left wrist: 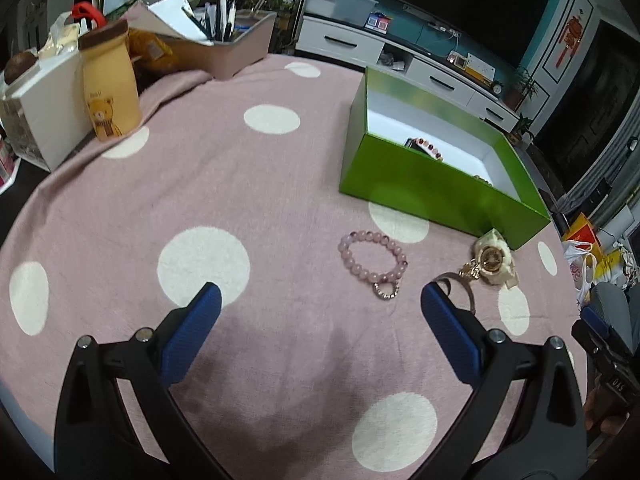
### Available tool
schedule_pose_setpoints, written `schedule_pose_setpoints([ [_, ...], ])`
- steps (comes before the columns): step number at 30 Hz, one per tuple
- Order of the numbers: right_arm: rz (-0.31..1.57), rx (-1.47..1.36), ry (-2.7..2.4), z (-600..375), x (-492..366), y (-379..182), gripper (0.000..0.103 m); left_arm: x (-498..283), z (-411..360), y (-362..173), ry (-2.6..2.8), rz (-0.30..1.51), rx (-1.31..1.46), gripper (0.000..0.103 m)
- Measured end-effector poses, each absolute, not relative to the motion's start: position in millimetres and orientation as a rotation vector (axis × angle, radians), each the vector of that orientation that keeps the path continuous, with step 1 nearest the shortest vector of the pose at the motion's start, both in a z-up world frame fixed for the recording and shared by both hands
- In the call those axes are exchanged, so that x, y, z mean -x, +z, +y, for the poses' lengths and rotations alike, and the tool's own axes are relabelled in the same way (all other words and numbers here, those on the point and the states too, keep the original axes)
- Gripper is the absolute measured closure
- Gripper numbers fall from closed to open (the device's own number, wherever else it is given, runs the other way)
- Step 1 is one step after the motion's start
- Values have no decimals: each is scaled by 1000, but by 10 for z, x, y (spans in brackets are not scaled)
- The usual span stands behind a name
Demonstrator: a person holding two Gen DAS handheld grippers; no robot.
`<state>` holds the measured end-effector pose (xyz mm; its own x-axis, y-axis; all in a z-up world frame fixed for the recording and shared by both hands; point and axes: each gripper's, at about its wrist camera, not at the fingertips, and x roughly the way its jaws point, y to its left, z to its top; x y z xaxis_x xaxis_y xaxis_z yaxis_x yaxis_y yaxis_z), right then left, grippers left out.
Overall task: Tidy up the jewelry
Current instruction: 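Open both tools to release the bracelets and withdraw from the box, then grasp the pink bead bracelet with the left tool while the right tool grasps the cream watch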
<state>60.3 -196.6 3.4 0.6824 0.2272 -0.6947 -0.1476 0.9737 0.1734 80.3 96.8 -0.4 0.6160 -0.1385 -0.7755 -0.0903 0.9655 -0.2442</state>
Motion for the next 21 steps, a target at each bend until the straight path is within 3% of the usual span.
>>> schedule_pose_setpoints([
  [5,795,-79,246,-1888,-616,-44,7,-871,903,-108,-31,921,255,7],
  [12,789,-25,292,-1741,-726,-102,8,-1049,848,-244,-32,950,251,22],
  [21,767,42,358,-1525,-1039,-106,27,-1349,755,-311,-60,973,246,54],
])
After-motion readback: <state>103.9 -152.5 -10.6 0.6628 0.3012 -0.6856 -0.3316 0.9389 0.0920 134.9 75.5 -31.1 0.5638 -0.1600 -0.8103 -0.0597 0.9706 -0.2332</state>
